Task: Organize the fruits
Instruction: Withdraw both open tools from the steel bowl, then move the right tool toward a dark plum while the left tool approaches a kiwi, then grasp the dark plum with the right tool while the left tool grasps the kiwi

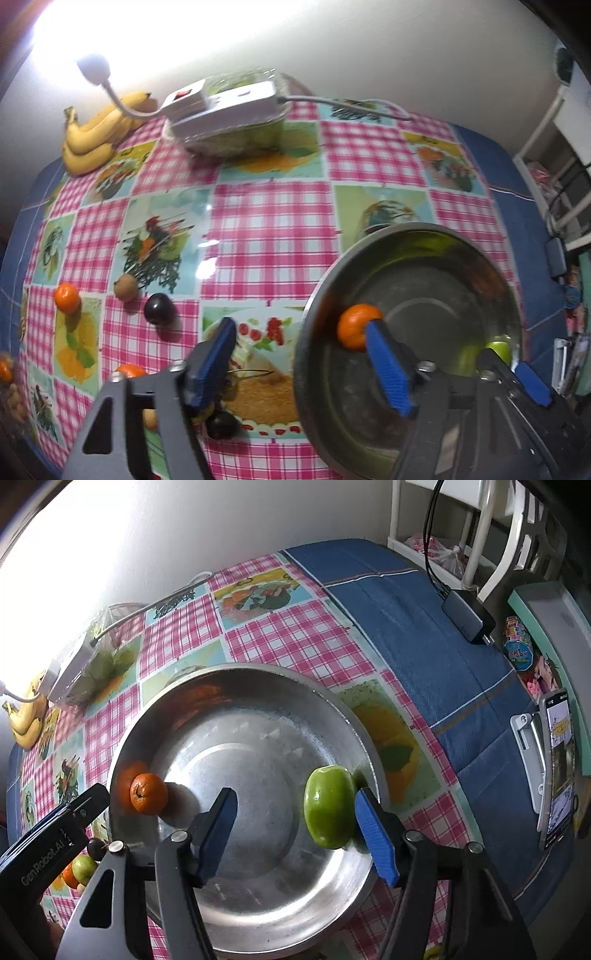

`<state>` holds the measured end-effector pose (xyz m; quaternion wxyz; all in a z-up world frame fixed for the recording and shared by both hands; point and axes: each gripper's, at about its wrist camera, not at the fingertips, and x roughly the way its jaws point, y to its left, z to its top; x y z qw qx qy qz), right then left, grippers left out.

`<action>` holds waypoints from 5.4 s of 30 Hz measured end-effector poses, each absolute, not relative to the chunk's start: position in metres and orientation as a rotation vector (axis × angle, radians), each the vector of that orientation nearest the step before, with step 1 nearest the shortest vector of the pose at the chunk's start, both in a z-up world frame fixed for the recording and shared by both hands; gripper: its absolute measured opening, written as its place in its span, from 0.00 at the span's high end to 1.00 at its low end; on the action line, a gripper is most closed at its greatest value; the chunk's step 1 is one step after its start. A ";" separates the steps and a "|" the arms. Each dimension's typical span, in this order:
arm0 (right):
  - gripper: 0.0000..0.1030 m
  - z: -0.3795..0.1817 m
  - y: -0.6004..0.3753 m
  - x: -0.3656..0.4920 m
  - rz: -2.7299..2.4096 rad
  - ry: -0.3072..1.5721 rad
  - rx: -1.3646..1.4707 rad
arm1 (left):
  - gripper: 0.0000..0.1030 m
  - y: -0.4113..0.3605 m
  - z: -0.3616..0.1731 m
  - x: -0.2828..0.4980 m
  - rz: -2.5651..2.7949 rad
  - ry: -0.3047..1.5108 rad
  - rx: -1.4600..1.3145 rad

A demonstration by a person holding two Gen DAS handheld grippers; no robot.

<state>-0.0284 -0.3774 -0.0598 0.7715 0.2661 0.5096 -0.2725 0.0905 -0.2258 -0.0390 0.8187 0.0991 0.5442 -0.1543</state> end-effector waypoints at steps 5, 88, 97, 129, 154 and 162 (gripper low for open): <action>0.23 -0.067 -0.376 -0.025 -0.588 1.138 0.563 | 0.10 -0.218 -0.050 0.096 -0.270 1.175 0.216; 0.01 -0.043 -0.182 0.043 -0.071 1.165 0.373 | 0.00 0.003 -0.036 0.097 -0.006 1.140 -0.139; 0.01 -0.059 -0.171 0.044 -0.047 1.211 0.336 | 0.00 0.001 -0.051 0.100 -0.025 1.213 -0.178; 0.57 -0.087 -0.174 0.053 -0.031 1.291 0.372 | 0.52 -0.042 -0.083 0.094 -0.224 1.370 -0.225; 0.74 -0.090 -0.177 0.052 -0.045 1.297 0.345 | 0.60 -0.044 -0.087 0.095 -0.225 1.394 -0.239; 0.74 -0.086 -0.185 0.046 -0.061 1.288 0.367 | 0.65 -0.046 -0.087 0.094 -0.229 1.401 -0.234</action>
